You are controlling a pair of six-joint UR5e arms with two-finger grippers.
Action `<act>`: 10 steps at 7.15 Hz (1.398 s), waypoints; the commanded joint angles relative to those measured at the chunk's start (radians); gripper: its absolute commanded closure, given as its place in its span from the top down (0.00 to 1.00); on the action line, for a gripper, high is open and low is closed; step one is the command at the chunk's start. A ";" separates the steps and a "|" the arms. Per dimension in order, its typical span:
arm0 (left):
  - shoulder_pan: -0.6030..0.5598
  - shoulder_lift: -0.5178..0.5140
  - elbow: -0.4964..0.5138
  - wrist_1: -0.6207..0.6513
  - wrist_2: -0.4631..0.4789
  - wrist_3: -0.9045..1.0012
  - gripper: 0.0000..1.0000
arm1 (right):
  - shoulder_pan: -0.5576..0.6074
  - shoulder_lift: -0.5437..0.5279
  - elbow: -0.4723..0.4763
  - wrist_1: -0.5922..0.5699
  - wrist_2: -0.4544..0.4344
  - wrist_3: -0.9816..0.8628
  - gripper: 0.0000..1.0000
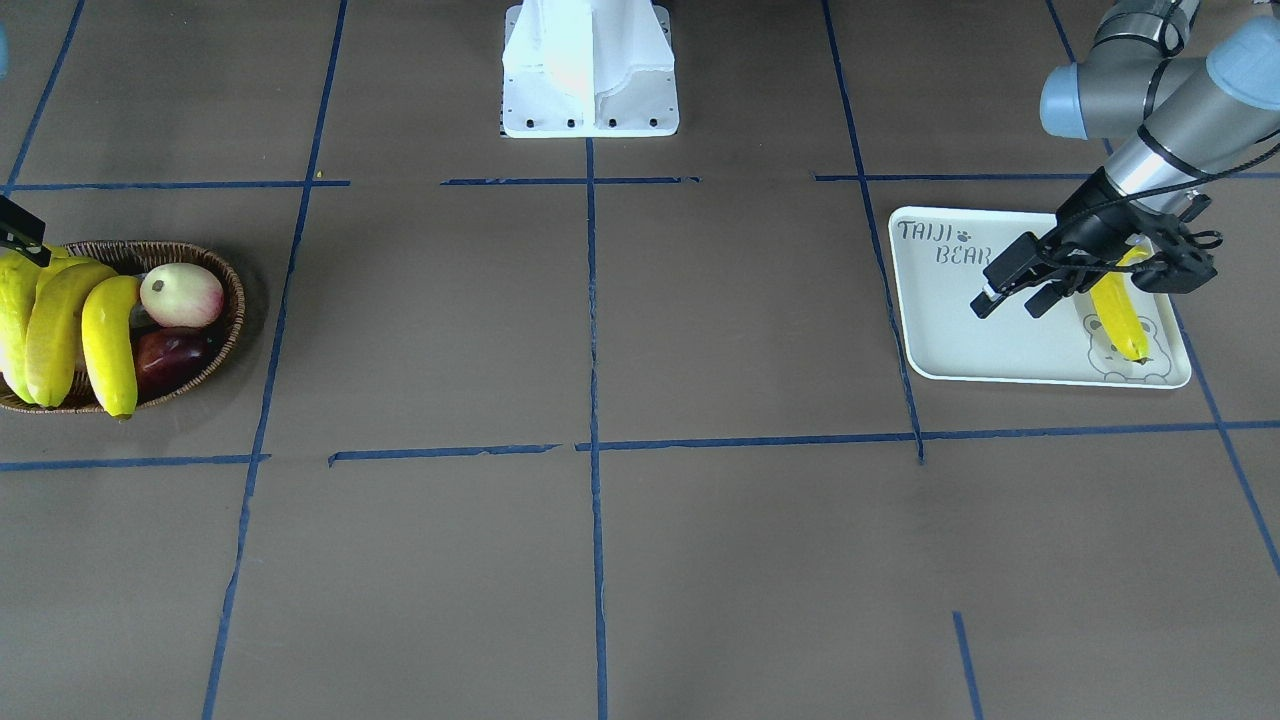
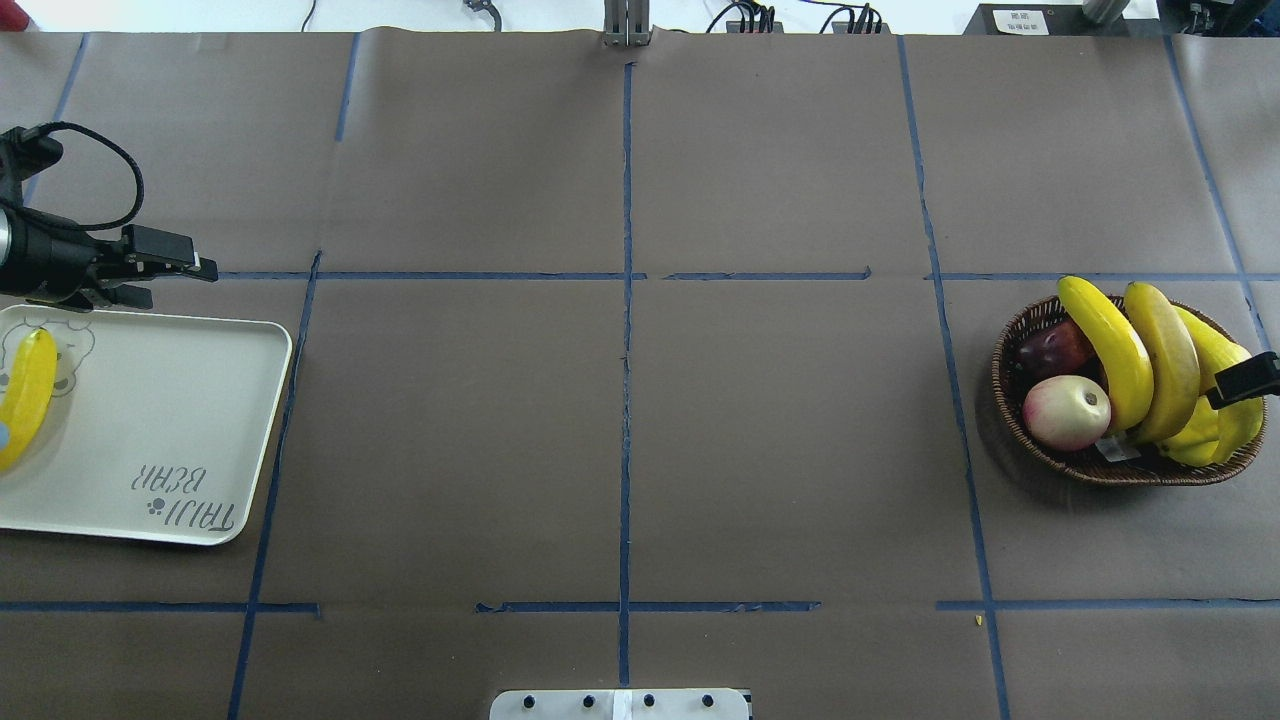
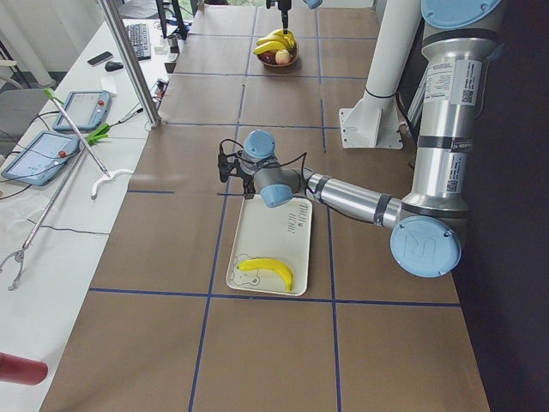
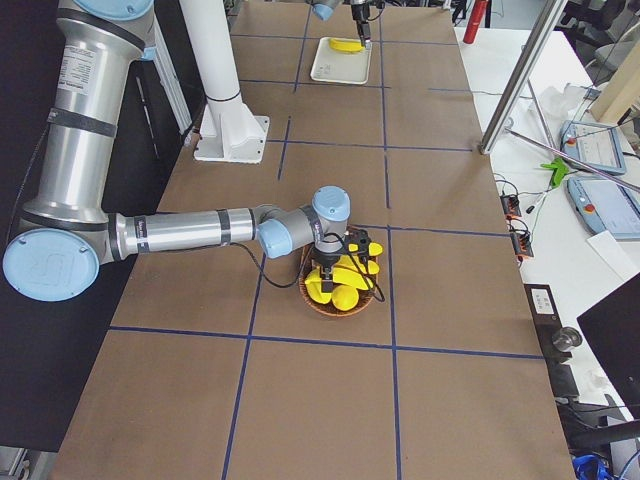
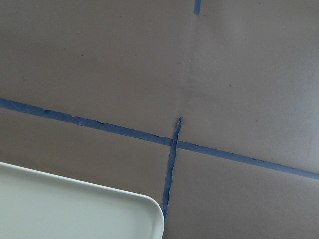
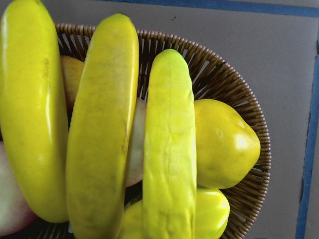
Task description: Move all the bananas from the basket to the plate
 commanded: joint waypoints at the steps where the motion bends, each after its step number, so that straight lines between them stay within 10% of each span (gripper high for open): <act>1: 0.000 -0.002 0.001 0.001 0.000 0.000 1.00 | -0.003 0.006 -0.012 0.000 0.000 -0.006 0.84; 2: 0.000 -0.002 0.000 0.000 0.000 0.000 1.00 | -0.003 0.006 -0.019 0.000 0.001 -0.008 0.76; 4: 0.000 0.005 0.000 0.000 -0.002 0.000 1.00 | -0.003 0.032 -0.016 0.000 0.001 -0.008 0.03; 10: -0.003 0.011 -0.003 -0.002 -0.011 -0.002 1.00 | 0.205 -0.008 0.185 -0.012 0.006 -0.135 0.00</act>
